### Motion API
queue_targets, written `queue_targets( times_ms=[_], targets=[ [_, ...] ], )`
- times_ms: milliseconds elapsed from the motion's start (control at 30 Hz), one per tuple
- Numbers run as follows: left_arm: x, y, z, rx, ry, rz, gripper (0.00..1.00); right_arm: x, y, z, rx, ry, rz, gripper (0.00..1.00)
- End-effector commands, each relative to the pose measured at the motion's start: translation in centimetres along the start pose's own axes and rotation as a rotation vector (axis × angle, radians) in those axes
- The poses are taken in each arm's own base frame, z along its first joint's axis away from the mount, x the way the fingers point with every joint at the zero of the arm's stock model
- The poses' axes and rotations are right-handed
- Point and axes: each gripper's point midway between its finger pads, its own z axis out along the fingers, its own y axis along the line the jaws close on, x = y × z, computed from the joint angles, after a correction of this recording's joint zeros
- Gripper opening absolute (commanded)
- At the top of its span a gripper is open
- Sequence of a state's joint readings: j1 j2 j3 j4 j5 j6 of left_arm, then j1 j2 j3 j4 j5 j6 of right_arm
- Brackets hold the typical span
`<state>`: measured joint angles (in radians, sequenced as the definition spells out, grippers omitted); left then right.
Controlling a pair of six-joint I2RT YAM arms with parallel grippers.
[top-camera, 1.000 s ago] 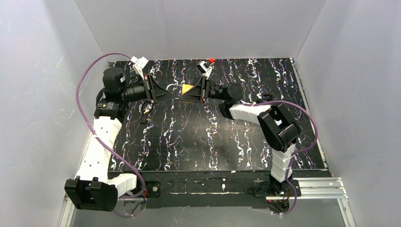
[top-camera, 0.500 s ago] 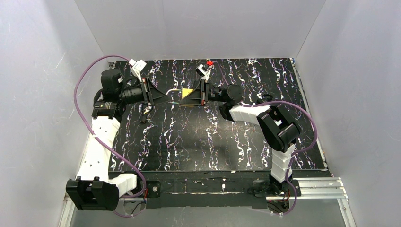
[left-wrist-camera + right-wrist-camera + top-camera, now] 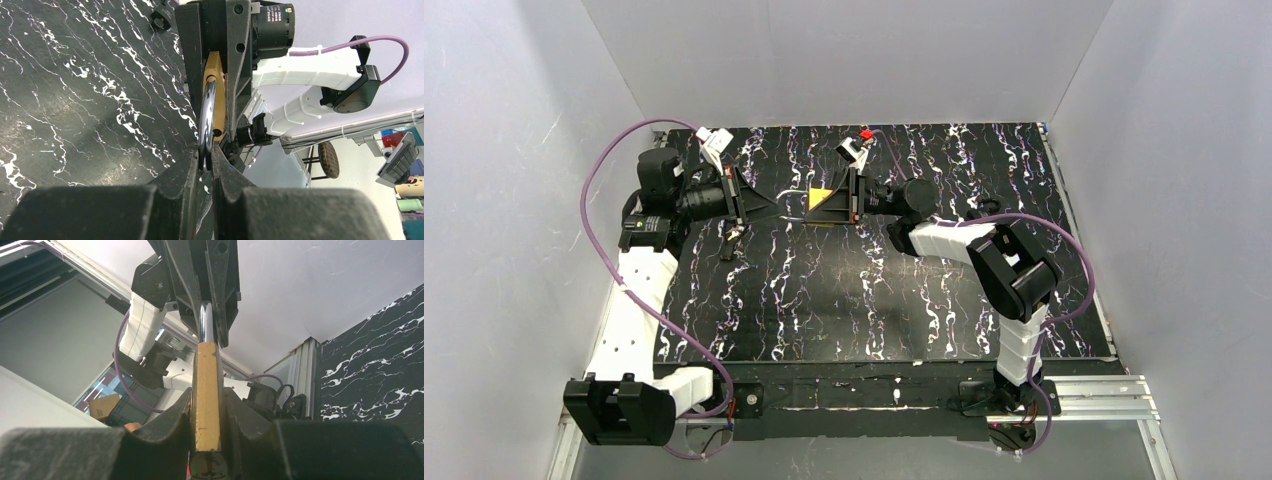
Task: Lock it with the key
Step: Lock the lock.
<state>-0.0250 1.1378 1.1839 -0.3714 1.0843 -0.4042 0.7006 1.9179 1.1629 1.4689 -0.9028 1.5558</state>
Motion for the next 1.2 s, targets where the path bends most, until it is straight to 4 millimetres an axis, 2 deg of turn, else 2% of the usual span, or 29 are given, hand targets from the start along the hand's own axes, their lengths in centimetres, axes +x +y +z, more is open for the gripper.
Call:
queue_targets(
  times_ms=[0,133,500,700,833,1067,1167],
  targets=[
    [1.9,-1.0,0.9,0.052,0.054,0.017,0.0,0.2,7.9,1.5,-0.267,-0.004,-0.278,0.01],
    [3.3,-1.4,1.8,0.077,0.094,-0.015,0.0,0.5,7.3,2.0,-0.268,0.011,-0.271,0.01],
    [3.3,-2.3,2.4,0.161,0.105,-0.148,0.0,1.1,5.5,2.2,-0.209,0.042,-0.312,0.01],
    [4.0,-1.9,2.8,0.154,0.111,-0.161,0.0,0.8,5.6,2.4,-0.214,0.046,-0.312,0.01],
    [5.0,-1.3,3.2,0.108,0.118,-0.093,0.0,0.7,6.3,2.5,-0.239,0.045,-0.303,0.01],
    [5.9,-0.3,5.2,0.088,0.151,-0.087,0.0,3.2,6.3,4.0,-0.264,0.098,-0.265,0.01],
    [5.9,-0.2,5.9,0.107,0.151,-0.097,0.0,3.1,6.3,4.3,-0.265,0.092,-0.263,0.01]
  ],
)
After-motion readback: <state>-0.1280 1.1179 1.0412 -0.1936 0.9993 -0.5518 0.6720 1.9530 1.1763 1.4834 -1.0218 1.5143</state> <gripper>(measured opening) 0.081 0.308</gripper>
